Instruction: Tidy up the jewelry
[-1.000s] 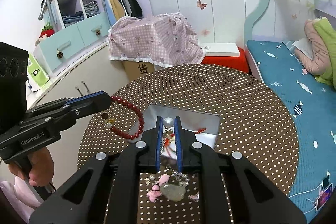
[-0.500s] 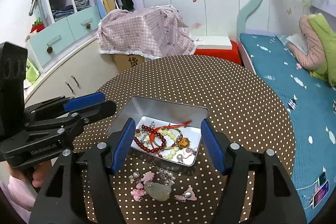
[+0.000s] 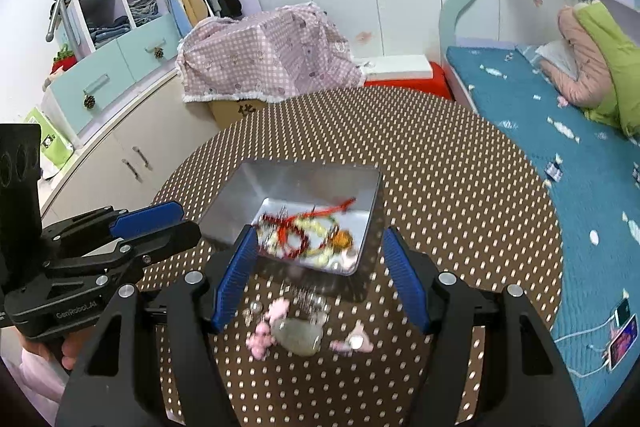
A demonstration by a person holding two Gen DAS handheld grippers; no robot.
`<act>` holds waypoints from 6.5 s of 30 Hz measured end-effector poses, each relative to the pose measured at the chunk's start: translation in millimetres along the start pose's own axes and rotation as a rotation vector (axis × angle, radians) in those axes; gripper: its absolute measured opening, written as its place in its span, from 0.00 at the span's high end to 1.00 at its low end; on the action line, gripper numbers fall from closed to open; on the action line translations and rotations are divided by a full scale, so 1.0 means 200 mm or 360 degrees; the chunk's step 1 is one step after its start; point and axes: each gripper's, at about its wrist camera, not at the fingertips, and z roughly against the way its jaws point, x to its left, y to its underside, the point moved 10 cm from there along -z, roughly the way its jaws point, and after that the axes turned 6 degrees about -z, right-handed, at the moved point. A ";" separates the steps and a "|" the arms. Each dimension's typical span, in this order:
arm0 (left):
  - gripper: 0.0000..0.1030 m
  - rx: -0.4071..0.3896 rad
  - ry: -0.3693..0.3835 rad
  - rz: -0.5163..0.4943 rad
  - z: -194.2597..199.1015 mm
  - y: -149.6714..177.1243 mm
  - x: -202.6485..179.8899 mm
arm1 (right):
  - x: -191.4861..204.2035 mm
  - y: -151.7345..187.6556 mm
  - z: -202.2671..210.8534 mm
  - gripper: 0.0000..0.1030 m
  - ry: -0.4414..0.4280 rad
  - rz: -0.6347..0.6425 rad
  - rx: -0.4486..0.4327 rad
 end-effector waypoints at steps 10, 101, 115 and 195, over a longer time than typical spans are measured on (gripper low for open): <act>0.63 0.0228 -0.0066 0.0155 -0.04 0.34 0.10 | 0.18 0.37 -0.10 0.66 -0.0220 0.0021 0.0332; 0.29 0.0011 -0.0256 -0.0045 -0.17 -0.13 0.06 | -0.03 -0.11 -0.01 0.16 0.0037 0.0026 -0.0046; 0.11 0.0018 -0.0289 -0.0056 -0.15 -0.09 0.05 | -0.17 -0.07 0.00 0.07 0.0176 -0.0100 -0.0039; 0.89 0.0307 -0.0200 -0.0093 -0.37 0.33 -0.03 | -0.25 0.39 -0.09 0.87 0.0212 0.0023 -0.0016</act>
